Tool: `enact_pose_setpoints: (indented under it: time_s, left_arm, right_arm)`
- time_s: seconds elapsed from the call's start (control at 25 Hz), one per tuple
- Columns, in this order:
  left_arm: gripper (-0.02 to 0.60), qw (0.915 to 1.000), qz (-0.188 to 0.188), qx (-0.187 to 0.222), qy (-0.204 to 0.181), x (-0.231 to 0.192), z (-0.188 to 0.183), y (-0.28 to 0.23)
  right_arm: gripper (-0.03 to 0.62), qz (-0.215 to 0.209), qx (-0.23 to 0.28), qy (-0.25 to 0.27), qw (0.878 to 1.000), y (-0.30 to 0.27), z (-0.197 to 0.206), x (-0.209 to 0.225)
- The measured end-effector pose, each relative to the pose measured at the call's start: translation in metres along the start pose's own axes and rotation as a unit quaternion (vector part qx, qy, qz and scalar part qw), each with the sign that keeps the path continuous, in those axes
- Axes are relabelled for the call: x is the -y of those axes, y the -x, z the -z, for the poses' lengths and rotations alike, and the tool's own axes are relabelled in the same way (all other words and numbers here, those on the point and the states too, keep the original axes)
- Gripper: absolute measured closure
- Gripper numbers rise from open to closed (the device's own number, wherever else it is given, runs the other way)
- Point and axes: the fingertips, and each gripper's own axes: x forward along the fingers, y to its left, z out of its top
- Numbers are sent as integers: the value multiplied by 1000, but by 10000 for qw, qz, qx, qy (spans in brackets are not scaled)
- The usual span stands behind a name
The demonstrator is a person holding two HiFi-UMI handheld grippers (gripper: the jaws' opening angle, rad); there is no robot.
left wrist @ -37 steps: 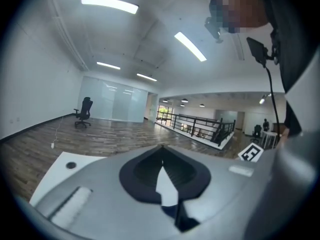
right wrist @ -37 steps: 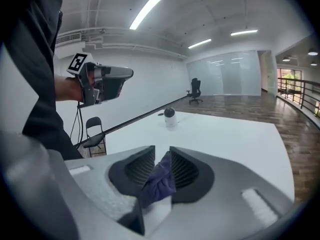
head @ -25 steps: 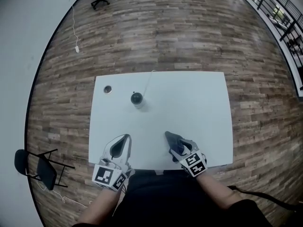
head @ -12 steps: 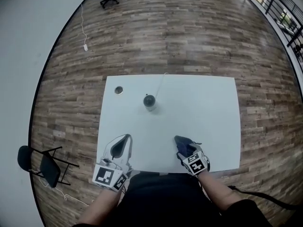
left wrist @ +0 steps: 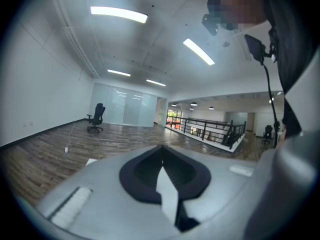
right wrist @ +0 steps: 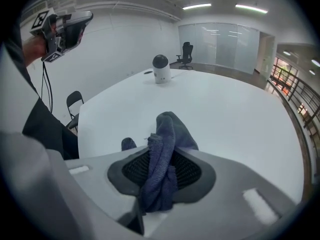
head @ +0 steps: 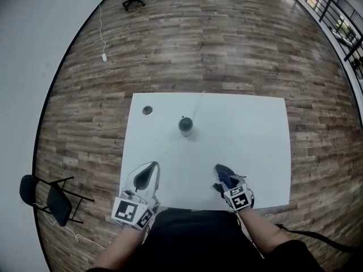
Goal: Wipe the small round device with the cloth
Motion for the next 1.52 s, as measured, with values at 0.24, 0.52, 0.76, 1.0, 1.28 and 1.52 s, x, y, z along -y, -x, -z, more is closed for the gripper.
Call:
enact_pose_setpoints:
  time_s: [0.24, 0.52, 0.76, 1.0, 1.28, 1.52]
  left_arm:
    - [578, 10000, -22, 82, 51, -16, -2, 5]
    - [578, 9996, -96, 201, 199, -31, -4, 7]
    - [578, 9988, -231, 253, 352, -50, -1, 12]
    - [578, 9974, -480, 234, 475, -71, 2, 21]
    - [578, 9954, -748, 128, 590, -95, 11, 33]
    - [578, 9938, -875, 82, 687, -98, 16, 35]
  right_arm:
    - [500, 148, 315, 23, 9994, 5, -35, 1]
    - [500, 330, 929, 182, 9950, 20, -114, 14]
    - [500, 373, 1385, 308, 9892, 26, -184, 16]
    - [502, 383, 1688, 420, 9840, 22, -241, 23]
    - [502, 360, 1909, 573, 9793, 7, -293, 26]
    - [502, 208, 1880, 708, 9794, -9, -310, 16]
